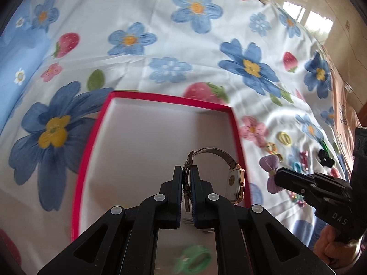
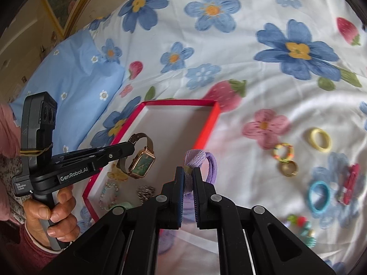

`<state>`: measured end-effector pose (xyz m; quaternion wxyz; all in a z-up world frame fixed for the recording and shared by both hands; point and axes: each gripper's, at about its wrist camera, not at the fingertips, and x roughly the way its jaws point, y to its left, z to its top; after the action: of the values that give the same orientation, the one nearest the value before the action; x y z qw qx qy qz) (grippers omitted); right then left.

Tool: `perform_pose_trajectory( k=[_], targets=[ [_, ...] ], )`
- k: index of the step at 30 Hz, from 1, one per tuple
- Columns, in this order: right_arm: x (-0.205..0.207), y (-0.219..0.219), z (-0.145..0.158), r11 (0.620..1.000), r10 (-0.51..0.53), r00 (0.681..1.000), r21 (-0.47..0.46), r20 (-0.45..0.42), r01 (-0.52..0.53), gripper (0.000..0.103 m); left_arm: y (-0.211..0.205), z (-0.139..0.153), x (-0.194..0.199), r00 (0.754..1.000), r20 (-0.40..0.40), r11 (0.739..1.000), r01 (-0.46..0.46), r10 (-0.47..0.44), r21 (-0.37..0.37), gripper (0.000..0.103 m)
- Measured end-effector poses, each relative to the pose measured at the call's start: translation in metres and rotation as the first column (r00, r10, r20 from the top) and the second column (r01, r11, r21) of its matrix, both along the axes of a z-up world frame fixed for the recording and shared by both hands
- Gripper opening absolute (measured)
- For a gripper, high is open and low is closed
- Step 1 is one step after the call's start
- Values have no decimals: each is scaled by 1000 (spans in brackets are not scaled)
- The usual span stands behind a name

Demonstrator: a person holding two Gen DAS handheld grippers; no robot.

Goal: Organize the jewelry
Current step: 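Carry the gold watch and purple hair tie into the red box and open both tools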

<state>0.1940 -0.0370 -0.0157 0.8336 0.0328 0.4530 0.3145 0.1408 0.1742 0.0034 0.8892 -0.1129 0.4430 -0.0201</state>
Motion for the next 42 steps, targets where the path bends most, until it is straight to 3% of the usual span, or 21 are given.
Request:
perform_pose_trajectory(
  k=[10,19,29,42],
  targets=[
    [7,52,-6,997,79,997,-7,-5,-79,7,36,-11,8,995,-29,996,-91,91,3,5],
    [15,84,-28,990,119,992,-69,-39,-122,7,51,-34,27,987,-82,990,-130,135,56,5],
    [19,96,-50,980,140,987,-135,-76,-150,8,56,-53,38,982,-111,987,-146,153,63,6],
    [20,90,-49,987,124,988,-91,-89,-132,19,54,-52,37,981,-116,986,-147,155,77,6]
  ],
)
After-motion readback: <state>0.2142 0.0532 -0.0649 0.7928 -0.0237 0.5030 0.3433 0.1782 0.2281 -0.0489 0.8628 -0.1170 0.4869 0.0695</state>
